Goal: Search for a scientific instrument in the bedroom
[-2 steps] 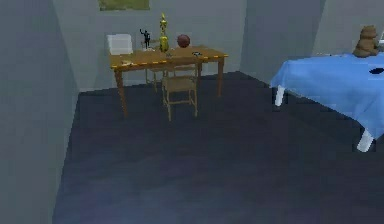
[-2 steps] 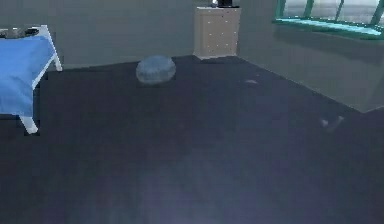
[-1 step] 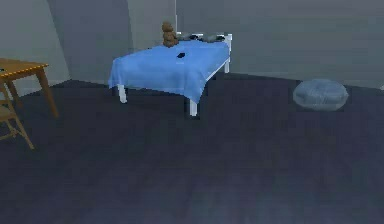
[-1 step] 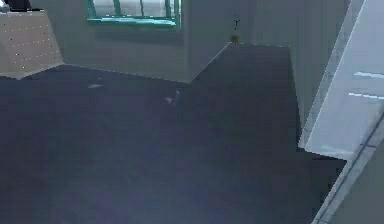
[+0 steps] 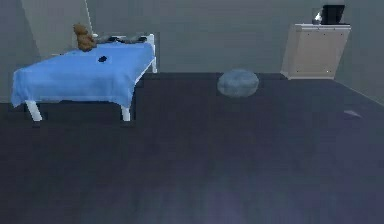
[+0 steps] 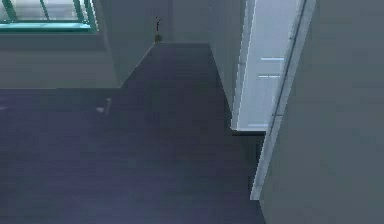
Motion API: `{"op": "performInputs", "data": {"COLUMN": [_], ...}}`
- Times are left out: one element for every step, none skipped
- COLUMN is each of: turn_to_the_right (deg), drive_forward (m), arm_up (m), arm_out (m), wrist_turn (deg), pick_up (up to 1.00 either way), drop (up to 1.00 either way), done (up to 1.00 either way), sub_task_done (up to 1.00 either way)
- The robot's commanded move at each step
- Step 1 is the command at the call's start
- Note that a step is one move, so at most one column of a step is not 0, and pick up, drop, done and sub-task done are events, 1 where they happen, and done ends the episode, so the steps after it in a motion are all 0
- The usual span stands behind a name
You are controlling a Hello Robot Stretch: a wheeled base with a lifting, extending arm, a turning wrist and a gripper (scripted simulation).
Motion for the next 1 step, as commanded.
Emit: {"op": "performInputs", "data": {"turn_to_the_right": [0.0], "drive_forward": [0.05], "arm_up": [0.00], "arm_out": [0.00], "wrist_turn": [0.0], "pick_up": [0.00], "drop": [0.00], "done": [0.00], "sub_task_done": [0.00]}}
